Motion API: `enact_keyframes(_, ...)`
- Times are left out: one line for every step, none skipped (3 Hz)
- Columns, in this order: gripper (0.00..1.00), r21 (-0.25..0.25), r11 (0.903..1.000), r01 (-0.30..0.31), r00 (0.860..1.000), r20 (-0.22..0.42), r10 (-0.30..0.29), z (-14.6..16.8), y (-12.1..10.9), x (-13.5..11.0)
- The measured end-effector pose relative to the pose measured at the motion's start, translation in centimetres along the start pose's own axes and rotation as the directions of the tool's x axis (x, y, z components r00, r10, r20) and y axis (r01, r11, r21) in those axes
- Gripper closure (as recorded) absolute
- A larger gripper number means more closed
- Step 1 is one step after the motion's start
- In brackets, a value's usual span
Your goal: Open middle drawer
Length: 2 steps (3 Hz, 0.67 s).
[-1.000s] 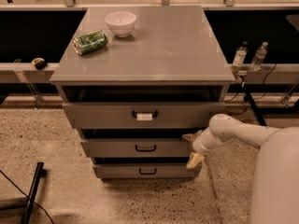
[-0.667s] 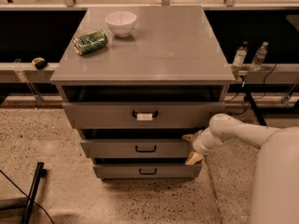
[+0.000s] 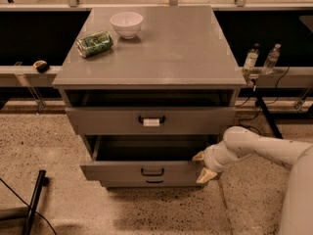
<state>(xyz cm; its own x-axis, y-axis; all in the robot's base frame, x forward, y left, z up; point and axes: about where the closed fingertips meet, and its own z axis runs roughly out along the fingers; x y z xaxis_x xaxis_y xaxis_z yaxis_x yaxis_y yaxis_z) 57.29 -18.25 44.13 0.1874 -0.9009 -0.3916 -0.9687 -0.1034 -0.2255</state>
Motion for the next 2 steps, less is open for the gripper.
enact_keyframes(0.36,-0.053,0.9984,0.017,1.000,-0.003,-0.017,0.1,2.9,-0.8)
enact_keyframes(0.37,-0.109,0.9937,0.026,1.000,0.004,-0.025,-0.3,6.3,-1.7)
